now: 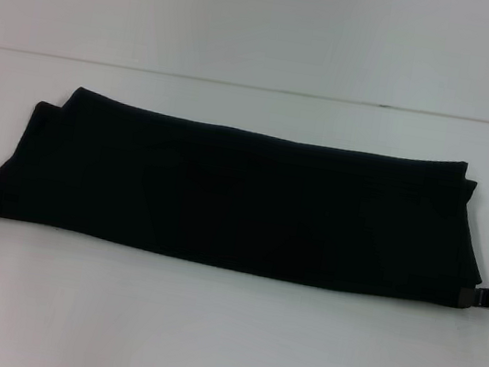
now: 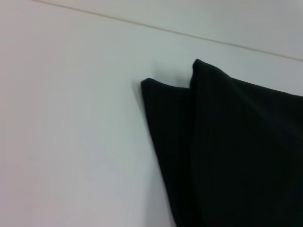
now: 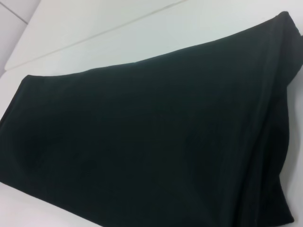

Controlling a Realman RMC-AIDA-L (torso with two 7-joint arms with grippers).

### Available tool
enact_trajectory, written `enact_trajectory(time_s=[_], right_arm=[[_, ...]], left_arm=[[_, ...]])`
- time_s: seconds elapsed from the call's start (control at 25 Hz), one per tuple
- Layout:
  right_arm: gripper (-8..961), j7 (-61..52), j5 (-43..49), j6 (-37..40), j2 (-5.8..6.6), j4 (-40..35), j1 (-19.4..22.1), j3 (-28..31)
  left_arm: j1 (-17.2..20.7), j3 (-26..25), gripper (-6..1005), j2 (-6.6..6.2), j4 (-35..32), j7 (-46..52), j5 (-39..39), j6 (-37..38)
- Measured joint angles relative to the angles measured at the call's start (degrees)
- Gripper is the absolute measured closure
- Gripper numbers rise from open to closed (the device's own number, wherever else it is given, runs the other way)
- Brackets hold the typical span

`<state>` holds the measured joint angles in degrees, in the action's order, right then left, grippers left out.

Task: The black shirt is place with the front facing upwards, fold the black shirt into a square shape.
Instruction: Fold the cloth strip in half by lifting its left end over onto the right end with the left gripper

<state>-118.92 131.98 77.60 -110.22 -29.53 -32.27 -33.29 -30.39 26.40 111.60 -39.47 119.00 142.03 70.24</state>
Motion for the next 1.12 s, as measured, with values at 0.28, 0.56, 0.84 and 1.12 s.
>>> enact_trajectory(time_s=[0.28, 0.56, 0.84, 1.12], right_arm=[[941, 1.48, -0.07, 1.43, 0.00, 0.00, 0.95, 1.91], [942, 1.86, -0.06, 2.14, -0.04, 0.00, 1.16, 2.20], [859, 1.84, -0.05, 6.72, 0.48, -1.68, 1.45, 3.09], [716, 1.75, -0.09, 12.52, -0.80, -10.78, 3.64, 13.04]], left_arm=[[0.80, -1.62, 947, -0.30, -0.16, -0.38, -0.13, 0.12], [0.77, -1.47, 940, -0.34, -0.27, -0.55, -0.19, 0.69], [0.47, -1.25, 933, -0.81, -0.41, 0.04, 0.37, 3.32], [0.94, -4.49, 753, -0.77, -3.93, 1.53, -0.14, 4.90]])
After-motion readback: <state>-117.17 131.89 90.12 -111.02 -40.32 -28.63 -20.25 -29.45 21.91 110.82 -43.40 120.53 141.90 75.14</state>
